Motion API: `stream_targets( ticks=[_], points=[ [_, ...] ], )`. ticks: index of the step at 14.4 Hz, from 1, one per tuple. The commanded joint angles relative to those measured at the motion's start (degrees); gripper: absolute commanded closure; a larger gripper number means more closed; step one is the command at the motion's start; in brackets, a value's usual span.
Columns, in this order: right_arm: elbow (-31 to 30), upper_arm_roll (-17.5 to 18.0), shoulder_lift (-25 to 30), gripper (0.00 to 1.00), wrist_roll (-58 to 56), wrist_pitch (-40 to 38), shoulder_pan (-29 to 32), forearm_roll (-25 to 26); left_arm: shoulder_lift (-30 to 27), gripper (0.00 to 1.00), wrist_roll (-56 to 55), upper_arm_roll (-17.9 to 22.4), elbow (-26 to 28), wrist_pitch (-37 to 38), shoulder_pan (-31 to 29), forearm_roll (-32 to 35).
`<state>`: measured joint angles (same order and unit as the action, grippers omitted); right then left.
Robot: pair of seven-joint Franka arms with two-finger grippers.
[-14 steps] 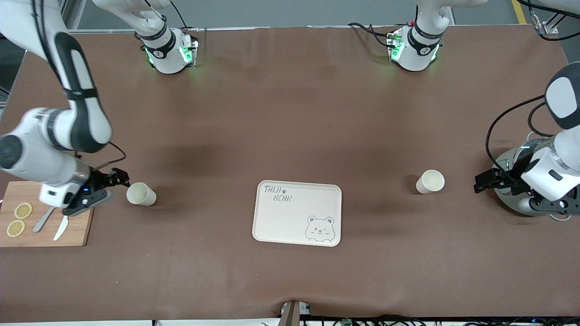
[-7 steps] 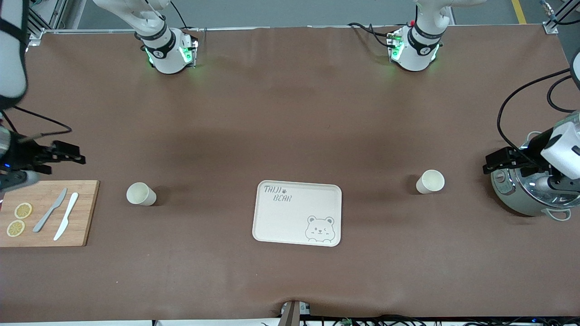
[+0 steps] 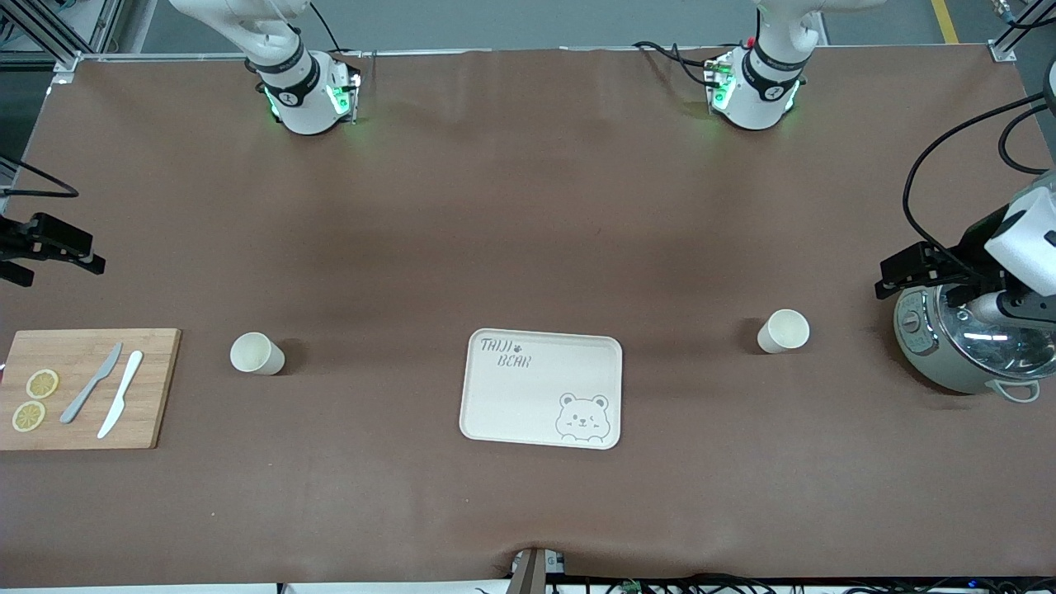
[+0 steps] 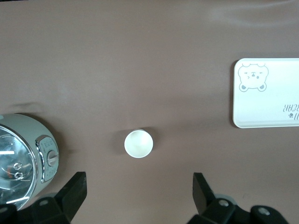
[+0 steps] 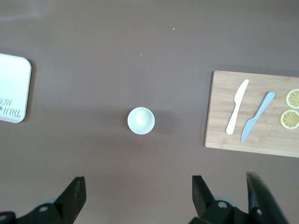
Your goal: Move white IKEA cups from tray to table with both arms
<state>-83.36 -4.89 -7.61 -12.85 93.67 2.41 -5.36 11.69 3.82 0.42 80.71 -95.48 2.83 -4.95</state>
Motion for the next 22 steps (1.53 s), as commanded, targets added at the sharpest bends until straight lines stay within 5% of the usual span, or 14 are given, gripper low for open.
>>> stream_targets(
  ticks=[1,4,14,22],
  points=[
    [1.2,1.2,-0.1,0.00,4.6,1.2,0.3,1.1,-1.9,0.00,0.7,-2.7,0.1,2.3,-0.4,7.7],
    [1.5,1.4,-0.1,0.00,4.6,1.2,0.0,1.8,-1.8,0.00,0.4,-6.5,0.3,2.4,-0.8,11.8],
    [4.6,1.3,-0.3,0.00,4.2,0.5,-0.1,5.1,-1.1,0.00,0.7,-6.1,0.4,2.4,-3.9,10.5],
    [5.3,1.4,0.4,0.00,4.6,-8.5,0.1,4.3,-0.4,0.00,0.6,-5.9,0.2,2.4,-4.0,9.0]
  ],
)
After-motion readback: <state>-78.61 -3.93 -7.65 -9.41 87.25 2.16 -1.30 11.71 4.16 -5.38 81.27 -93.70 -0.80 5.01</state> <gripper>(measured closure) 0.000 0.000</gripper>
